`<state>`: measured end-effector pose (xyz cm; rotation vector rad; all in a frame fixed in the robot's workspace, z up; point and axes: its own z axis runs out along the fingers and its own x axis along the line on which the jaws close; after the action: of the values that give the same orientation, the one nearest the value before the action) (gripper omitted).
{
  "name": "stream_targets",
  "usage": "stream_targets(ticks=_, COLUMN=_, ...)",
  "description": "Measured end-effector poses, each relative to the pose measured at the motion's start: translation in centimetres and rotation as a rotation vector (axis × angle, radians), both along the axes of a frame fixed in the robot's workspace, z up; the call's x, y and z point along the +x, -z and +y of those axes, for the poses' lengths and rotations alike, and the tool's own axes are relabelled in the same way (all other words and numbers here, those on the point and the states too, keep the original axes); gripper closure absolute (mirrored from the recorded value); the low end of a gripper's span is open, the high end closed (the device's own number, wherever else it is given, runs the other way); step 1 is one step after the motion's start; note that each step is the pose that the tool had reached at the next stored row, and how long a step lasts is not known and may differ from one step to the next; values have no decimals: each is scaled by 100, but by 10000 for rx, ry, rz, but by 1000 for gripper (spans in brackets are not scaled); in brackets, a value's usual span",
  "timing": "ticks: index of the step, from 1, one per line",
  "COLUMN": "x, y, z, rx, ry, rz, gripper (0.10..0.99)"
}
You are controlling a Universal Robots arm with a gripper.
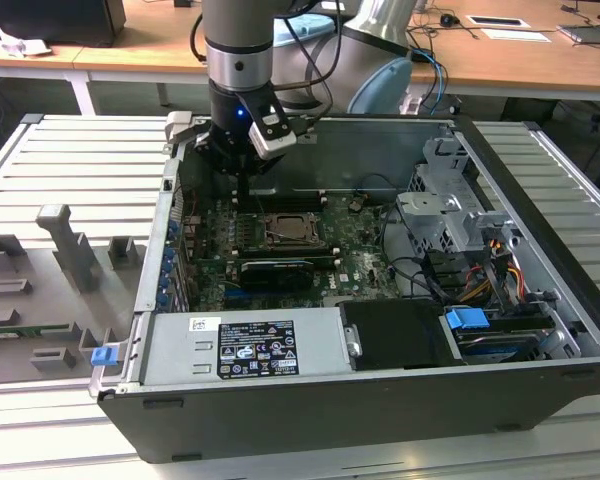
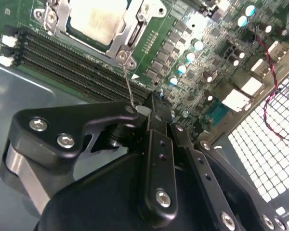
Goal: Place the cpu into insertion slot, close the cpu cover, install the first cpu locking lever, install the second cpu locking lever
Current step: 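Install the first cpu locking lever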
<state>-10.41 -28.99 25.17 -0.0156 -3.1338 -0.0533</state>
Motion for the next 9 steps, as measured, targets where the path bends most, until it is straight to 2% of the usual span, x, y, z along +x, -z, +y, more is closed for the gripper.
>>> stream_targets(ticks=9, x=40, y=-2, z=0, rx=-1, ry=0, rz=1, gripper=980)
